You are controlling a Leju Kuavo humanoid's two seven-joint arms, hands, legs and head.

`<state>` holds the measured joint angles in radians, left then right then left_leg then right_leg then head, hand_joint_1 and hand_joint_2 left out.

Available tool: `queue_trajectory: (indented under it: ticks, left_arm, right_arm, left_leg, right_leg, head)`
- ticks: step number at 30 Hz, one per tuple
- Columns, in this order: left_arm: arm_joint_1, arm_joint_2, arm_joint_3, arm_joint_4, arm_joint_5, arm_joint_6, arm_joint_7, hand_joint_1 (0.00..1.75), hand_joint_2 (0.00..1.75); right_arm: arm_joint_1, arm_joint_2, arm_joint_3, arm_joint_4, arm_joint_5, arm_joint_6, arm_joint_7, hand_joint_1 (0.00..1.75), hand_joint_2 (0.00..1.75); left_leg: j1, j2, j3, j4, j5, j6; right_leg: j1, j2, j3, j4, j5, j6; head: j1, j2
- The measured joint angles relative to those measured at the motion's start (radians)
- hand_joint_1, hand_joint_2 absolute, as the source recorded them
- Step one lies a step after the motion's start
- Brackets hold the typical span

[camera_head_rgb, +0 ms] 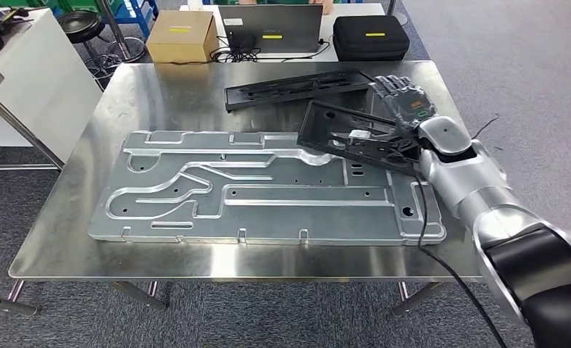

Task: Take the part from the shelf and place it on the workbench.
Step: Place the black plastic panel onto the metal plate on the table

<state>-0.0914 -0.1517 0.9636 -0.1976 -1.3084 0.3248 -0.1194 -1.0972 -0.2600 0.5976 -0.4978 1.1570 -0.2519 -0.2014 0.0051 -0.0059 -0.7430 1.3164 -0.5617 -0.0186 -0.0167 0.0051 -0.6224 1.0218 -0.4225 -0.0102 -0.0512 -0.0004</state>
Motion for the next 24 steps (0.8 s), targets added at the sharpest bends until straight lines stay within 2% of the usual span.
queue_trajectory:
  ticks: [1, 3, 5, 6, 8, 10, 11, 13, 14, 15, 16, 17, 18, 20, 22, 24]
  left_arm:
    - [0.002, 0.001, 0.005, 0.000, 0.006, 0.003, 0.001, 0.00, 0.00]
    - [0.002, 0.004, 0.014, 0.000, 0.019, 0.010, 0.002, 0.00, 0.00]
    - [0.000, 0.006, 0.024, 0.000, 0.030, 0.015, 0.000, 0.00, 0.00]
    - [0.000, 0.006, 0.029, 0.000, 0.033, 0.016, -0.002, 0.00, 0.00]
    - [0.000, 0.006, 0.035, 0.000, 0.037, 0.017, -0.004, 0.00, 0.00]
    - [-0.001, 0.006, 0.038, 0.000, 0.039, 0.018, -0.005, 0.00, 0.00]
    - [-0.001, 0.006, 0.039, 0.000, 0.039, 0.018, -0.006, 0.00, 0.00]
    - [-0.001, 0.006, 0.041, 0.000, 0.037, 0.018, -0.008, 0.00, 0.00]
    - [0.000, 0.007, 0.041, 0.000, 0.035, 0.017, -0.008, 0.00, 0.00]
    - [0.000, 0.007, 0.041, 0.000, 0.033, 0.017, -0.008, 0.00, 0.00]
    - [0.000, 0.007, 0.041, 0.000, 0.029, 0.016, -0.008, 0.00, 0.00]
    - [-0.001, 0.006, 0.041, 0.000, 0.026, 0.014, -0.007, 0.00, 0.00]
    - [-0.003, 0.006, 0.041, 0.000, 0.023, 0.012, -0.004, 0.00, 0.00]
    - [-0.005, 0.005, 0.041, 0.000, 0.020, 0.006, 0.004, 0.00, 0.00]
    - [-0.006, 0.004, 0.041, 0.000, 0.019, 0.001, 0.015, 0.00, 0.00]
    - [-0.005, 0.004, 0.041, 0.000, 0.017, 0.000, 0.028, 0.00, 0.00]
  right_arm:
    - [0.002, 0.016, 0.000, 0.000, 0.008, 0.002, 0.009, 0.00, 0.00]
    - [-0.004, 0.049, 0.000, 0.001, 0.022, 0.017, 0.024, 0.00, 0.00]
    - [-0.022, 0.078, 0.000, 0.004, 0.030, 0.037, 0.031, 0.00, 0.00]
    - [-0.030, 0.089, 0.000, 0.006, 0.032, 0.044, 0.033, 0.00, 0.00]
    - [-0.041, 0.107, 0.000, 0.008, 0.032, 0.050, 0.030, 0.00, 0.00]
    - [-0.045, 0.116, 0.000, 0.011, 0.032, 0.050, 0.027, 0.00, 0.00]
    - [-0.047, 0.118, 0.000, 0.012, 0.032, 0.048, 0.026, 0.00, 0.00]
    - [-0.048, 0.119, -0.001, 0.017, 0.025, 0.039, 0.029, 0.00, 0.00]
    - [-0.046, 0.118, -0.004, 0.019, 0.017, 0.031, 0.031, 0.00, 0.00]
    - [-0.044, 0.117, -0.011, 0.022, 0.005, 0.021, 0.034, 0.00, 0.00]
    - [-0.043, 0.114, -0.022, 0.024, -0.010, 0.010, 0.035, 0.00, 0.00]
    - [-0.043, 0.109, -0.037, 0.025, -0.025, -0.001, 0.036, 0.00, 0.00]
    - [-0.045, 0.101, -0.054, 0.025, -0.039, -0.013, 0.035, 0.00, 0.00]
    - [-0.048, 0.086, -0.091, 0.022, -0.063, -0.033, 0.029, 0.00, 0.00]
    - [-0.049, 0.072, -0.123, 0.013, -0.076, -0.046, 0.021, 0.00, 0.00]
    - [-0.042, 0.056, -0.147, -0.006, -0.081, -0.055, 0.019, 0.00, 0.00]
  left_leg:
    - [0.000, 0.000, 0.008, -0.024, 0.022, 0.001]
    - [0.000, 0.001, 0.068, -0.159, 0.091, 0.008]
    - [-0.002, 0.002, 0.118, -0.266, 0.131, 0.017]
    - [-0.004, 0.002, 0.126, -0.286, 0.135, 0.021]
    - [-0.004, 0.000, 0.127, -0.290, 0.138, 0.031]
    - [-0.001, 0.000, 0.131, -0.299, 0.145, 0.043]
    - [0.001, 0.000, 0.132, -0.304, 0.148, 0.048]
    - [0.001, 0.000, 0.132, -0.305, 0.149, 0.052]
    - [0.000, 0.000, 0.132, -0.305, 0.149, 0.053]
    - [-0.001, 0.000, 0.131, -0.304, 0.148, 0.053]
    - [-0.002, 0.000, 0.131, -0.302, 0.148, 0.054]
    - [-0.003, -0.001, 0.132, -0.301, 0.147, 0.053]
    - [-0.004, -0.002, 0.132, -0.300, 0.146, 0.053]
    - [-0.008, -0.004, 0.130, -0.297, 0.145, 0.049]
    - [-0.010, -0.004, 0.128, -0.297, 0.145, 0.041]
    - [-0.012, -0.003, 0.128, -0.296, 0.142, 0.030]
  right_leg:
    - [0.000, 0.002, 0.001, 0.001, -0.001, 0.000]
    - [0.002, 0.003, 0.003, 0.004, -0.004, 0.003]
    - [0.006, 0.003, 0.003, 0.006, -0.006, 0.010]
    - [0.008, 0.002, 0.003, 0.006, -0.006, 0.015]
    - [0.009, 0.001, 0.004, 0.003, -0.005, 0.025]
    - [0.007, 0.000, -0.004, 0.025, -0.025, 0.036]
    - [0.006, 0.000, -0.020, 0.063, -0.050, 0.040]
    - [0.004, 0.000, -0.079, 0.191, -0.113, 0.046]
    - [0.003, -0.001, -0.107, 0.249, -0.133, 0.048]
    - [0.003, -0.001, -0.122, 0.277, -0.135, 0.049]
    - [0.004, -0.001, -0.117, 0.265, -0.118, 0.047]
    - [0.004, -0.001, -0.094, 0.217, -0.086, 0.044]
    - [0.006, -0.001, -0.059, 0.146, -0.050, 0.038]
    - [0.012, -0.003, -0.003, 0.029, -0.009, 0.027]
    - [0.018, -0.004, 0.010, -0.003, -0.006, 0.020]
    - [0.012, -0.003, 0.011, -0.011, 0.002, 0.012]
  head:
    - [0.000, 0.000]
    - [0.000, 0.000]
    - [0.000, 0.000]
    - [0.000, 0.000]
    - [0.000, 0.000]
    - [0.000, 0.000]
    - [0.000, 0.000]
    - [0.000, 0.000]
    - [0.000, 0.000]
    - [0.000, 0.000]
    - [0.000, 0.000]
    - [0.000, 0.000]
    - [0.000, 0.000]
    - [0.000, 0.000]
    - [0.000, 0.000]
    - [0.000, 0.000]
